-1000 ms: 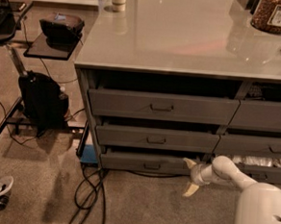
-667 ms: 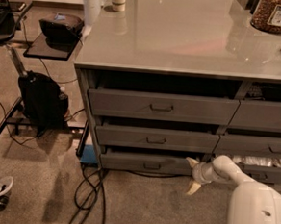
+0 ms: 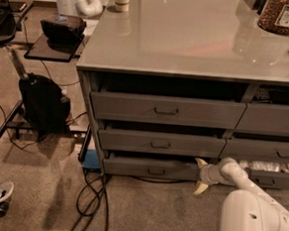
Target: Open bottom drawer
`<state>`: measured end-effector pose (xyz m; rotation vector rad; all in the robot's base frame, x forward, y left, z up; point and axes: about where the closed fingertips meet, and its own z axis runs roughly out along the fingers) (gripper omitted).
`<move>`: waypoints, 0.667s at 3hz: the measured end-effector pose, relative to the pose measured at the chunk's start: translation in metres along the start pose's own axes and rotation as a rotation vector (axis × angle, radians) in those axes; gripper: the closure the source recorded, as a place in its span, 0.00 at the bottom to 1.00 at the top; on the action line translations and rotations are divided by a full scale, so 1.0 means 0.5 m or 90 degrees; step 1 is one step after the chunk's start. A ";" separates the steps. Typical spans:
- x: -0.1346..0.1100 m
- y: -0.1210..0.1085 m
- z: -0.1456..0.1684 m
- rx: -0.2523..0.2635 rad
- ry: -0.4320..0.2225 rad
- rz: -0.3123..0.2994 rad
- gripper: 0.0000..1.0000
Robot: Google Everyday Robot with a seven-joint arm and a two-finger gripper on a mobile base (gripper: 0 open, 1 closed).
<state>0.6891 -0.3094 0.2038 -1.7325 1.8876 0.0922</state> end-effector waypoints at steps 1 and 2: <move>0.005 -0.026 0.037 0.011 0.008 -0.024 0.00; 0.005 -0.031 0.070 0.003 0.011 -0.049 0.00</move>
Offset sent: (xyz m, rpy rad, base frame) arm 0.0497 0.0059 -0.0405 -0.0704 -0.0478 0.0977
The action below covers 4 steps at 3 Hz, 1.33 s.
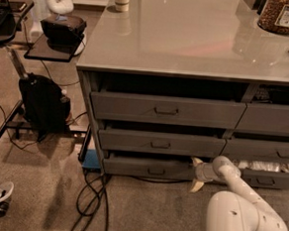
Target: Open bottom drawer
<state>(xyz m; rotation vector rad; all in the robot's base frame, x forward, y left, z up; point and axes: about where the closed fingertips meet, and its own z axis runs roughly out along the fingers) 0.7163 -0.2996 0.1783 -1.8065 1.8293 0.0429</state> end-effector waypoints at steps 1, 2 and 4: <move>-0.010 -0.001 0.025 -0.026 -0.003 -0.022 0.00; -0.014 0.000 0.039 -0.051 -0.006 -0.024 0.00; -0.014 0.000 0.039 -0.052 -0.006 -0.025 0.43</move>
Offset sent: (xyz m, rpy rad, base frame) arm 0.0406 -0.0025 -0.0257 -0.0124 0.0924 0.0898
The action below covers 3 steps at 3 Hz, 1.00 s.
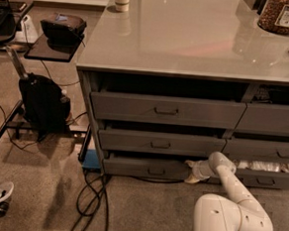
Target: Open bottom drawer
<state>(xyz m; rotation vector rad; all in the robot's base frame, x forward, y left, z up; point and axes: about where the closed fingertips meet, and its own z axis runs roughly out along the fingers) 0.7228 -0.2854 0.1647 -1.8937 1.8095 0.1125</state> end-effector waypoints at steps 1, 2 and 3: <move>0.000 0.000 0.000 0.000 0.000 0.000 0.66; 0.000 0.000 0.000 0.000 0.000 0.000 0.89; -0.003 -0.002 -0.007 0.000 0.000 0.000 1.00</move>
Offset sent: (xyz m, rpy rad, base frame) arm 0.0000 0.0000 0.0000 0.0000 0.0000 0.0000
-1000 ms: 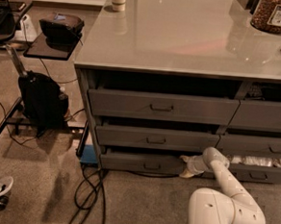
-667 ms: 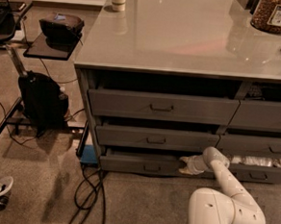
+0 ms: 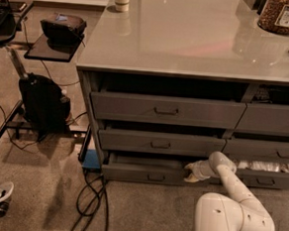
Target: Open bottom drawer
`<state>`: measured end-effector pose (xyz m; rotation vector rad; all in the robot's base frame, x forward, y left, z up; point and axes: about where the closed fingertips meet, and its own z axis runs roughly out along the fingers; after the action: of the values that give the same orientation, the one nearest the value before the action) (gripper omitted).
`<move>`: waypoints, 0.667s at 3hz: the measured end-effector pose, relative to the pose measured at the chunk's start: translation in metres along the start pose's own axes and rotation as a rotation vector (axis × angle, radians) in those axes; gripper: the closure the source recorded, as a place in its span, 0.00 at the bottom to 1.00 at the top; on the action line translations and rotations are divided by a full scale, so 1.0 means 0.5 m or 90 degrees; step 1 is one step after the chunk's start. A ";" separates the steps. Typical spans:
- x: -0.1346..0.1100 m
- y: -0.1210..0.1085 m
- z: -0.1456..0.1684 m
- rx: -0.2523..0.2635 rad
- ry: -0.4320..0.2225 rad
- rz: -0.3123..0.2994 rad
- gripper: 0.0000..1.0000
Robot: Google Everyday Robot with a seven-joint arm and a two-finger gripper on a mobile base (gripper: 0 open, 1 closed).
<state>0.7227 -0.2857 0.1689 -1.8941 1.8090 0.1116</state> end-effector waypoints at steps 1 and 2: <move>0.020 -0.009 -0.030 0.029 0.006 -0.010 1.00; 0.027 -0.016 -0.047 0.047 0.012 -0.020 1.00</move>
Offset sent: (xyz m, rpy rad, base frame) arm -0.1854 -0.0431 0.0388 0.0060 -0.0791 0.0058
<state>0.7250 -0.3080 0.1862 -1.8774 1.7703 0.0148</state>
